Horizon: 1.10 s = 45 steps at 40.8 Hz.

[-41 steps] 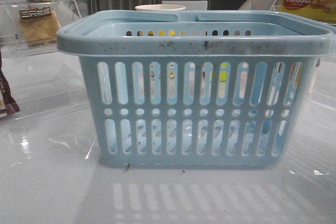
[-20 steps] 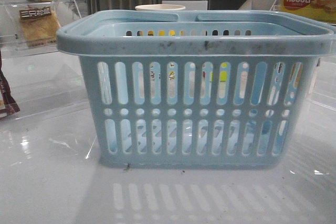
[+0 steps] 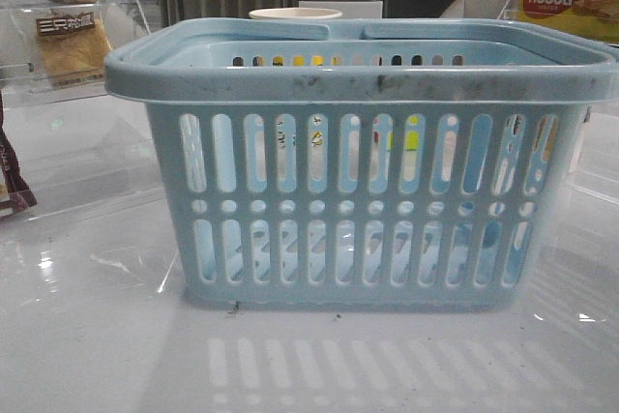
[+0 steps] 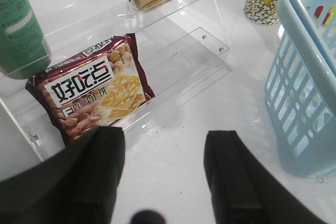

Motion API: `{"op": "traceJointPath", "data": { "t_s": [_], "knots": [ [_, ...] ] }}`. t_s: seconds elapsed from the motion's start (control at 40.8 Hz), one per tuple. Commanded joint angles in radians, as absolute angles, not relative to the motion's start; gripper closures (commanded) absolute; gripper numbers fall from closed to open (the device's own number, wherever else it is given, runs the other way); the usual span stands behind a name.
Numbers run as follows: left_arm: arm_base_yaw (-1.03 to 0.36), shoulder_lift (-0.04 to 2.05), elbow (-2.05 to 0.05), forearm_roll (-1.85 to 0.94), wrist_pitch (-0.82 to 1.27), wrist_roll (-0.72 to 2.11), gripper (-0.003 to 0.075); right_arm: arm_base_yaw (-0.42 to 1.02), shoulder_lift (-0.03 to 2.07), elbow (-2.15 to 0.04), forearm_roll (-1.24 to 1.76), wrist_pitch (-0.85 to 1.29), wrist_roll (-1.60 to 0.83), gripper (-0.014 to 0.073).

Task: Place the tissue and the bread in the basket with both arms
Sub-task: 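Grasp the white tissue pack with the right gripper and lift it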

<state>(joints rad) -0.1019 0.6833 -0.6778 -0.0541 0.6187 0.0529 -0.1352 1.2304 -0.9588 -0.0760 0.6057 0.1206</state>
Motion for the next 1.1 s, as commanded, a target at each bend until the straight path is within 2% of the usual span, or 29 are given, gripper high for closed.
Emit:
{"op": "traceJointPath", "data": {
  "t_s": [0.0,0.441,0.662,0.932,0.981,1.079],
  "knots": [
    [-0.105,0.688,-0.704,-0.058,0.542,0.051,0.0297,-0.171,1.286,-1.081,-0.092,0.539,0.12,0.0035],
    [-0.105,0.688,-0.704,-0.058,0.542,0.051,0.0297,-0.19,1.601,-1.394,-0.13,0.546,0.12,0.0035],
    [-0.105,0.688,-0.704,-0.058,0.542,0.051,0.0297,-0.19,1.692,-1.448,-0.19,0.554,0.12,0.0035],
    [-0.105,0.688,-0.704,-0.058,0.542,0.051,0.0297,-0.19,1.77,-1.45,-0.19,0.444,0.12,0.0035],
    [-0.105,0.688,-0.704,-0.058,0.542,0.051,0.0297,-0.19,1.777,-1.45,-0.19,0.421,0.12,0.0048],
    [-0.105,0.688,-0.704,-0.058,0.542,0.051,0.0297,-0.19,1.792,-1.45,-0.19,0.392,0.12,0.0144]
  ]
}}
